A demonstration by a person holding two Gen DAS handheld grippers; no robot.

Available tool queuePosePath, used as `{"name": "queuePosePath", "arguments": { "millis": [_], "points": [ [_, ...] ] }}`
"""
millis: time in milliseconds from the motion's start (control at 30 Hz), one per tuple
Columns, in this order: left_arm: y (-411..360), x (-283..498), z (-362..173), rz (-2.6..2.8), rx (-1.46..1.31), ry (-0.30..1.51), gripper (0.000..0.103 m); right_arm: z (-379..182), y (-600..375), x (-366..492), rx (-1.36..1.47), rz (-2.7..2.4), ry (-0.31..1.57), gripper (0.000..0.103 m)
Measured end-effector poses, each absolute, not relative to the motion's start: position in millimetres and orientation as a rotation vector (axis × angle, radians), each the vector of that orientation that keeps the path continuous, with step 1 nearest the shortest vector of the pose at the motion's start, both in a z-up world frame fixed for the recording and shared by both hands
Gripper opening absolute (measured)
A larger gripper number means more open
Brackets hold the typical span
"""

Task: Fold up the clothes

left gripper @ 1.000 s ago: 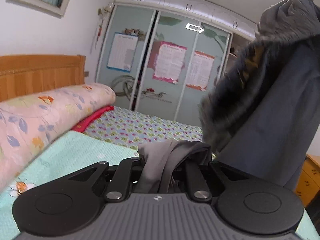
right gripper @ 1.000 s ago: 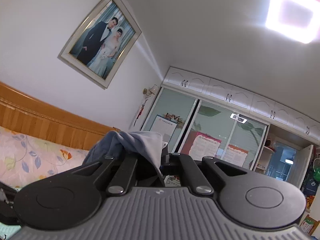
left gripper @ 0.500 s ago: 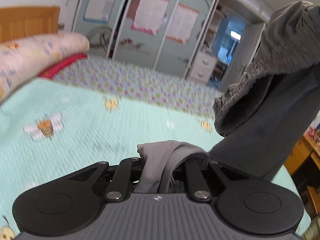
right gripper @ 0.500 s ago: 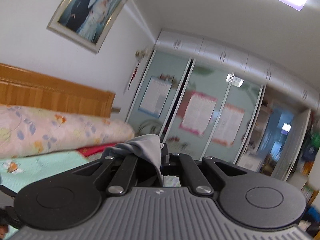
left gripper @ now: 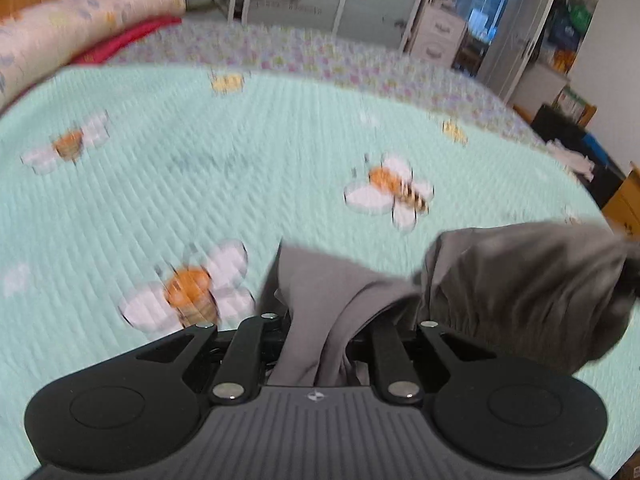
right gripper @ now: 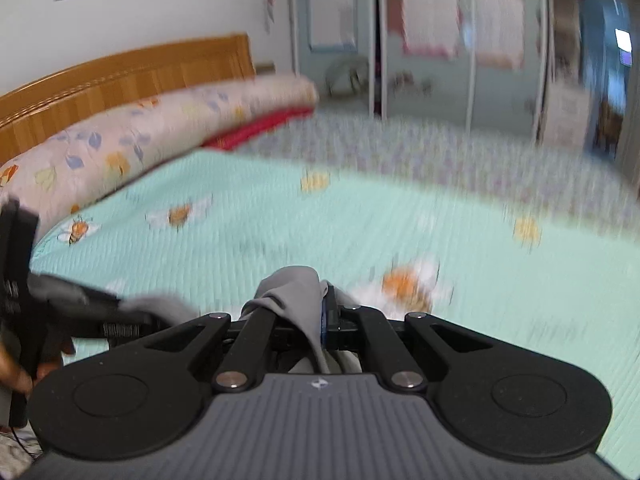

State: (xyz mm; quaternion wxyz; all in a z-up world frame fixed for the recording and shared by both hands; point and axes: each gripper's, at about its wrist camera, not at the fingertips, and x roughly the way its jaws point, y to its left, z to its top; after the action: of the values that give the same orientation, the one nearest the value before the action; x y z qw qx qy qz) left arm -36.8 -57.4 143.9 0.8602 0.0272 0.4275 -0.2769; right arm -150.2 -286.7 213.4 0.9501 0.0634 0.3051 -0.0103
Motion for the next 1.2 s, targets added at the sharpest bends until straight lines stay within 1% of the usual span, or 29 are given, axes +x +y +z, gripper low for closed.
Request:
{"name": "queuePosePath", "arguments": {
  "millis": [67,100,167,233,267,300,333,367,400,433,467,500,533,633,667,700,867,967,1100,1133,1200],
  "points": [
    [-70.4,-42.0,119.0,-0.576,0.097,0.944,0.016,175.5,-289.6,-155.9,0.15,-0.035,0.678,0.002],
    [-78.8,-45.5,104.8,-0.561,0.137,0.975,0.016,156.7,-288.2,-158.0,0.134,-0.052,0.717,0.005],
    [-92.8,-53.0,78.7,-0.535,0.213,1.022,0.017,120.2,-283.6,-161.9,0.101,-0.089,0.798,0.008],
    [-100.9,-62.1,60.2,-0.514,0.272,1.03,0.019,98.8,-279.2,-169.1,0.096,-0.108,0.823,0.009],
    [-102.1,-66.5,57.1,-0.501,0.293,1.012,0.019,95.0,-277.7,-173.5,0.102,-0.108,0.819,0.013],
    [-103.6,-71.9,56.6,-0.49,0.31,0.994,0.021,93.2,-276.0,-177.8,0.11,-0.107,0.812,0.02],
    [-103.3,-75.5,57.9,-0.48,0.318,0.984,0.023,92.8,-274.7,-182.5,0.12,-0.111,0.808,0.025],
    [-102.1,-78.0,60.9,-0.468,0.315,0.987,0.026,93.1,-273.7,-187.4,0.131,-0.117,0.806,0.035],
    [-101.0,-80.6,63.9,-0.456,0.311,0.989,0.032,95.1,-273.6,-193.0,0.148,-0.121,0.805,0.042],
    [-99.0,-83.6,67.4,-0.453,0.301,0.99,0.039,98.1,-274.1,-198.9,0.167,-0.123,0.805,0.044],
    [-97.0,-86.6,70.9,-0.45,0.291,0.991,0.043,101.6,-273.4,-205.6,0.183,-0.122,0.805,0.047],
    [-95.6,-91.8,73.6,-0.449,0.287,0.983,0.05,105.0,-272.2,-213.2,0.193,-0.123,0.802,0.05],
    [-93.6,-98.1,76.3,-0.444,0.29,0.97,0.054,107.9,-269.0,-221.6,0.197,-0.129,0.795,0.051],
    [-87.2,-117.1,83.7,-0.431,0.31,0.938,0.059,118.7,-263.1,-247.3,0.21,-0.146,0.773,0.06],
    [-84.3,-120.7,85.2,-0.425,0.303,0.942,0.06,120.6,-268.2,-251.7,0.225,-0.145,0.763,0.068],
    [-81.4,-124.4,86.6,-0.42,0.295,0.946,0.061,122.0,-270.5,-257.9,0.242,-0.14,0.753,0.073],
    [-66.7,-142.5,94.0,-0.394,0.259,0.965,0.062,128.8,-266.2,-291.3,0.301,-0.15,0.727,0.073],
    [-65.6,-155.7,100.6,-0.381,0.272,0.937,0.063,134.9,-262.5,-300.4,0.306,-0.137,0.7,0.072],
    [-66.3,-168.7,108.1,-0.354,0.287,0.953,0.074,138.4,-247.5,-300.2,0.318,-0.149,0.722,0.073],
    [-65.6,-170.7,109.3,-0.349,0.289,0.97,0.074,138.4,-243.1,-296.3,0.326,-0.162,0.754,0.073],
    [-67.4,-171.1,112.0,-0.329,0.302,1.025,0.074,138.0,-234.3,-286.4,0.339,-0.193,0.83,0.082]
  ]
}}
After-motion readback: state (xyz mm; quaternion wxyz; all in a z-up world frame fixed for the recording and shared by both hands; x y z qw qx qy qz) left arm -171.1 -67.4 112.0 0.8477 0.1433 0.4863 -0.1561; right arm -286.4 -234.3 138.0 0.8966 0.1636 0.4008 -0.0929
